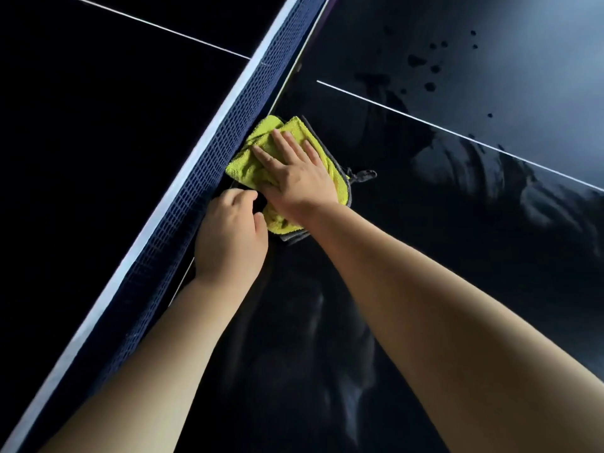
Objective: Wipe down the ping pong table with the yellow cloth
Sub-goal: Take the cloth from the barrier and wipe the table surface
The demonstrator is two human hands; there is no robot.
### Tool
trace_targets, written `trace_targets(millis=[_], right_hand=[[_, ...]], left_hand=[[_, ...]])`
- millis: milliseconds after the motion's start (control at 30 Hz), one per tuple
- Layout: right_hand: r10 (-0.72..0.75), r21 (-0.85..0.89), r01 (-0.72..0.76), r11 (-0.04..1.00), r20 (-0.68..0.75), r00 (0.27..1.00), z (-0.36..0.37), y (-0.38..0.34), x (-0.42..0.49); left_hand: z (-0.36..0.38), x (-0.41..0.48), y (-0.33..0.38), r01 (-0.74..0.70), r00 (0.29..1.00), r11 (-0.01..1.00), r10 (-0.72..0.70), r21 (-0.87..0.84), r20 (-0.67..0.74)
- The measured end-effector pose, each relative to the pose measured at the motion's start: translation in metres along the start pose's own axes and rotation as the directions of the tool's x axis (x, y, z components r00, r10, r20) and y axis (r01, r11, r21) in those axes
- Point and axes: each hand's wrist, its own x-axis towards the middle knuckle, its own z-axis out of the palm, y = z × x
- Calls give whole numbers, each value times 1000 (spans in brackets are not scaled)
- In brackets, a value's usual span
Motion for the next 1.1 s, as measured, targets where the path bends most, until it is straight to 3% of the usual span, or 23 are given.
trace_targets(millis=[100,300,467,767,1100], right_hand=[[34,24,-33,999,-23,999,0,20,-16],[168,71,-163,984,-70,983,-8,100,-89],[303,83,-296,951,-88,949,-15,176,-161],[581,196,-554,809,-133,803,-29,316,-294],[753,242,-715,656,-148,641,-41,436,-420]], left_hand=[[7,7,20,-29,1000,999,29,39,0],[44,9,90,-211,957,971,183,111,224],[79,-7,181,-338,900,937,297,81,318],[162,-49,351,-537,770,843,476,27,425],[241,-108,503,-666,634,739,633,-103,444]])
